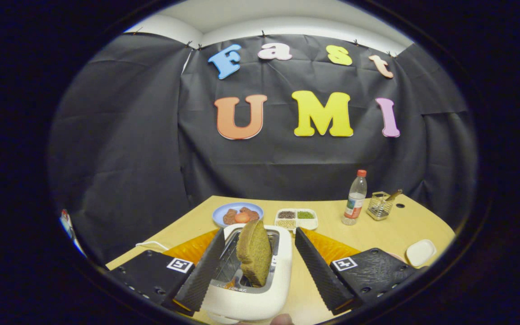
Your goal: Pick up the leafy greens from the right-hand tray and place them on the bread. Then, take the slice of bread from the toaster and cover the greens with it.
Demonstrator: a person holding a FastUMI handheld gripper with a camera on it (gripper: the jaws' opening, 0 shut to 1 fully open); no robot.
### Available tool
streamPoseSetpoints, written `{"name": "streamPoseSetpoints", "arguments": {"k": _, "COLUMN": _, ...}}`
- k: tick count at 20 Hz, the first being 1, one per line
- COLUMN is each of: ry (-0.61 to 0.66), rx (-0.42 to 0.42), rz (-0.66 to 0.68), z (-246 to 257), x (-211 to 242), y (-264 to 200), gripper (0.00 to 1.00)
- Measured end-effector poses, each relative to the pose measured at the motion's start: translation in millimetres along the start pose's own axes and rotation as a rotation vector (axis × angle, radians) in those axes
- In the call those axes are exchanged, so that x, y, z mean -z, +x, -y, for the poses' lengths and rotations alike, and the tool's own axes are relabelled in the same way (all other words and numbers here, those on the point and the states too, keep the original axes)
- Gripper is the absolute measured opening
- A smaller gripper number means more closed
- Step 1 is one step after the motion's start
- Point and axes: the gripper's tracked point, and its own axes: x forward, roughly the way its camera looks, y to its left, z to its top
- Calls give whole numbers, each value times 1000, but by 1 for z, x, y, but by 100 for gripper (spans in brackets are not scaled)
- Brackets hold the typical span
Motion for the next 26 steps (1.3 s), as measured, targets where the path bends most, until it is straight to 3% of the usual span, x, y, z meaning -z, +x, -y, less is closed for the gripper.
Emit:
{"name": "streamPoseSetpoints", "arguments": {"k": 4, "ry": 16, "rx": 3, "rz": -90, "z": -8, "x": 18, "y": 19, "gripper": 89}}
{"name": "streamPoseSetpoints", "arguments": {"k": 15, "ry": 72, "rx": -4, "rz": -104, "z": 0, "x": 12, "y": 24, "gripper": 10}}
{"name": "streamPoseSetpoints", "arguments": {"k": 19, "ry": 121, "rx": -50, "rz": -41, "z": 7, "x": -16, "y": 14, "gripper": 10}}
{"name": "streamPoseSetpoints", "arguments": {"k": 26, "ry": 220, "rx": -111, "rz": 100, "z": 36, "x": -87, "y": -43, "gripper": 10}}
